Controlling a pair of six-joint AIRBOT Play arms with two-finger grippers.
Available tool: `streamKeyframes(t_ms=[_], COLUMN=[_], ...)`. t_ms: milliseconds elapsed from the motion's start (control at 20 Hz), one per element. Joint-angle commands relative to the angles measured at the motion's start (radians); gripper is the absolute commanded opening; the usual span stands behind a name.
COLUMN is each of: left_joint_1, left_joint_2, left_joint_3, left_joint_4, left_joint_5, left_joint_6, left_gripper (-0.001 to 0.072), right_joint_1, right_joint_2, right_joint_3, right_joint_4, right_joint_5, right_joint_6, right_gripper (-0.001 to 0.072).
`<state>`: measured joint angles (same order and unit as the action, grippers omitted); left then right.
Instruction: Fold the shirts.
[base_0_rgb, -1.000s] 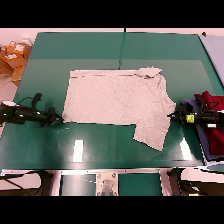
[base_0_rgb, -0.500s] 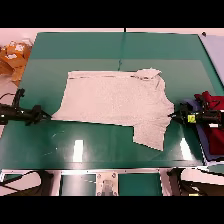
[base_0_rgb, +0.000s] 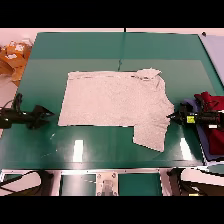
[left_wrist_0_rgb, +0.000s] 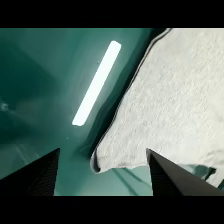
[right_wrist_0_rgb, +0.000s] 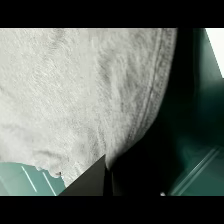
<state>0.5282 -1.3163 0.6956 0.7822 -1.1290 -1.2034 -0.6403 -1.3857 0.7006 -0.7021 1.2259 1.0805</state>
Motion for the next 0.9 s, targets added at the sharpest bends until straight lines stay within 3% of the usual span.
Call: streamKeyframes(t_ms=[0,250,300,350,550,600,650,700,850], left_joint_1=[-0.008,-0.089,-0.103,-0.103,-0.103,-0.103,-0.103,-0.103,-0.103], left_joint_2=[0.000,-0.167,-0.205,-0.227,-0.227,-0.227,-0.227,-0.227,-0.226], left_joint_3=[-0.109,-0.141,-0.124,-0.097,-0.024,-0.021,-0.021,-0.021,-0.002], left_joint_4=[-0.093,-0.308,-0.316,-0.313,-0.225,-0.201,-0.182,-0.168,-0.164], left_joint_5=[0.090,0.009,-0.018,-0.035,-0.078,-0.090,-0.096,-0.098,-0.119], left_joint_6=[-0.002,0.198,0.237,0.263,0.219,0.206,0.211,0.220,0.217], left_gripper=[0.0605,0.0604,0.0514,0.0485,0.0483,0.0443,0.0198,0.0017,0.0014], right_joint_1=[0.005,0.005,0.005,0.005,0.005,0.005,0.005,0.005,0.006], right_joint_2=[0.001,0.001,0.001,0.001,0.001,0.001,0.001,0.001,0.003], right_joint_3=[0.000,0.001,0.001,0.001,0.001,0.001,0.001,0.001,0.004], right_joint_4=[0.037,0.039,0.039,0.039,0.039,0.039,0.039,0.039,0.040], right_joint_5=[-0.010,-0.029,-0.028,-0.027,-0.020,-0.020,-0.020,-0.020,-0.013], right_joint_6=[-0.019,-0.020,-0.020,-0.020,-0.020,-0.020,-0.020,-0.019,-0.019], right_gripper=[0.0008,0.0008,0.0008,0.0008,0.0008,0.0008,0.0008,0.0008,0.0008])
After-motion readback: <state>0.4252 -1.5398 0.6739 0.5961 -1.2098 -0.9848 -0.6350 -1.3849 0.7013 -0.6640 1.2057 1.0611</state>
